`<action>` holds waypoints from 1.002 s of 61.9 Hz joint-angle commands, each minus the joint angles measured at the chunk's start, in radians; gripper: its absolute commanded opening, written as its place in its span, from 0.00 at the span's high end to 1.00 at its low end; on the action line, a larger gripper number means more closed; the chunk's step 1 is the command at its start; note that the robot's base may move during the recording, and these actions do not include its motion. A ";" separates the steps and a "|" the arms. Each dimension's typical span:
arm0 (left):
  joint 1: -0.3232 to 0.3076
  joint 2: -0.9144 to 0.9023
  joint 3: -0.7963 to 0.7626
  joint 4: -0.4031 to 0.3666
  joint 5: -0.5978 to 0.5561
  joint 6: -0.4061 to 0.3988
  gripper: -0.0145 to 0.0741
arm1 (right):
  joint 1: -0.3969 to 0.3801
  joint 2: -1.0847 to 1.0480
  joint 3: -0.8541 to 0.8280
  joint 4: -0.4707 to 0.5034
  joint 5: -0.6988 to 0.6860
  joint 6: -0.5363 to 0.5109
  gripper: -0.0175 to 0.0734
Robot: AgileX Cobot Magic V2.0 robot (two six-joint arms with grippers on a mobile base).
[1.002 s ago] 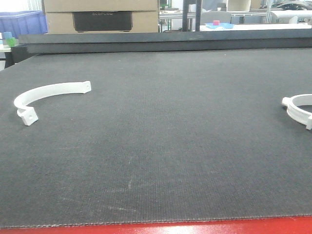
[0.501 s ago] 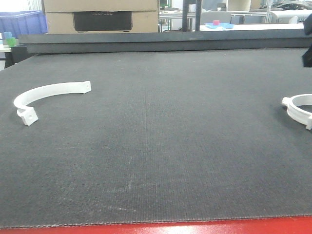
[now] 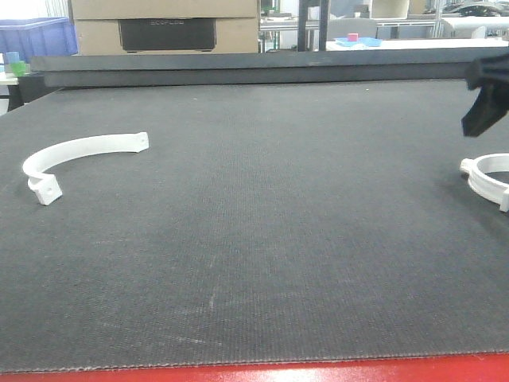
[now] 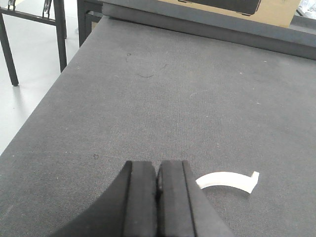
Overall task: Grab PVC pipe and place in blue bin
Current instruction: 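Lower the right gripper toward the end of the nearer white arc pipe, then close the right gripper on the white arc pipe's end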
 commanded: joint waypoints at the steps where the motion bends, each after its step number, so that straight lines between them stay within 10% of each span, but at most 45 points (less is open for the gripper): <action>1: -0.002 0.000 -0.007 0.000 -0.026 -0.001 0.96 | 0.002 0.018 -0.007 0.001 -0.038 -0.009 0.41; 62: -0.002 0.026 -0.007 0.000 -0.057 -0.001 0.96 | 0.002 0.083 -0.009 0.001 -0.116 -0.009 0.65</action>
